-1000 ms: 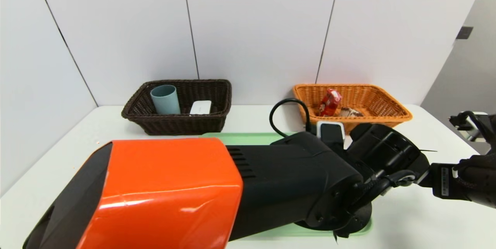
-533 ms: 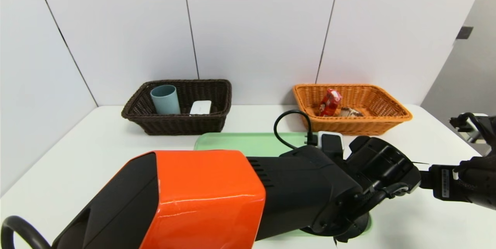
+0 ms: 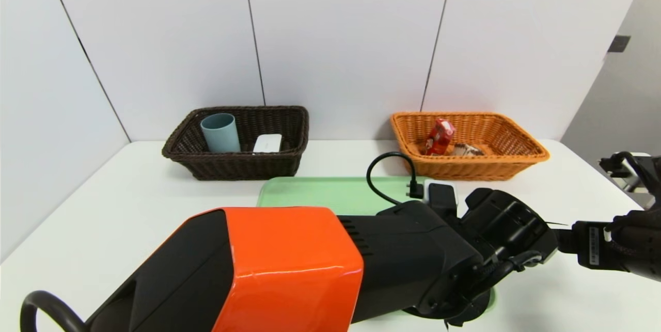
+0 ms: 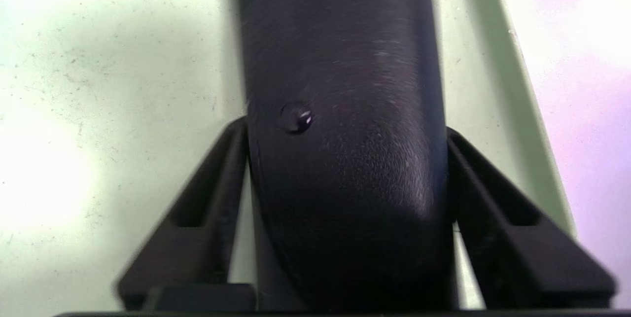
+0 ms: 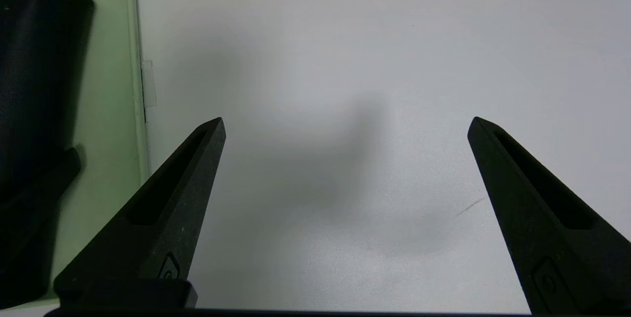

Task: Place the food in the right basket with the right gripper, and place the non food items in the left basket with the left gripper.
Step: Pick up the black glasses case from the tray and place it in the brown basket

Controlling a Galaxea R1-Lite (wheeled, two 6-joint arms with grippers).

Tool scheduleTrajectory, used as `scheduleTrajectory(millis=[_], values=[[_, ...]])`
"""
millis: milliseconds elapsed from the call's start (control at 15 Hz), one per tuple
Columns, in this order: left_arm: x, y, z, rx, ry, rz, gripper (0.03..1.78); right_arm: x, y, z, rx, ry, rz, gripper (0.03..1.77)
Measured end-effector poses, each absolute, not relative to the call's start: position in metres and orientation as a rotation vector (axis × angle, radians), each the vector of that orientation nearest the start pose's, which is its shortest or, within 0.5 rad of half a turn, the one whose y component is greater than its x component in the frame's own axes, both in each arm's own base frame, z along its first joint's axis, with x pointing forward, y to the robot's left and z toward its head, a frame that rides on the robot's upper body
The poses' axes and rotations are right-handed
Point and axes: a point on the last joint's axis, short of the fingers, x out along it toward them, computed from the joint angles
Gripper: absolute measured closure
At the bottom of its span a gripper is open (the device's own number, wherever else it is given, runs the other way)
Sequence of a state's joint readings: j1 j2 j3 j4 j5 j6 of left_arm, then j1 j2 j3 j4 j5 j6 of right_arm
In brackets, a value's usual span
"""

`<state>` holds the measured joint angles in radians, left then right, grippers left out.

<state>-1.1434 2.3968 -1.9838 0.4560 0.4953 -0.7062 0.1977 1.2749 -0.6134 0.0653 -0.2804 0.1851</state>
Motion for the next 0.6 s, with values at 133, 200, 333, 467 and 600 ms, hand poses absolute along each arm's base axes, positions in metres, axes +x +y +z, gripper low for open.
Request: scheduleTrajectory(millis=[133, 200, 333, 467, 600], values=[[0.207, -0.428, 0.126, -0.018, 0.762, -0.353, 0.85, 0.171, 0.028, 0.172, 0.004, 0.694, -0.144, 0.1], [0.207, -0.428, 0.127, -0.019, 0.763, -0.353, 0.94, 0.171, 0.028, 0.172, 0.004, 0.694, -0.143, 0.1], [0.21, -0.424, 0.132, -0.024, 0.759, -0.349, 1.05, 0.171, 0.028, 0.172, 0.005, 0.691, -0.143, 0.1], [0.219, -0.415, 0.145, -0.033, 0.738, -0.342, 1.25, 0.171, 0.028, 0.172, 0.005, 0.692, -0.143, 0.1], [0.232, -0.4, 0.167, -0.052, 0.698, -0.332, 1.33, 0.171, 0.028, 0.173, 0.005, 0.69, -0.143, 0.1]])
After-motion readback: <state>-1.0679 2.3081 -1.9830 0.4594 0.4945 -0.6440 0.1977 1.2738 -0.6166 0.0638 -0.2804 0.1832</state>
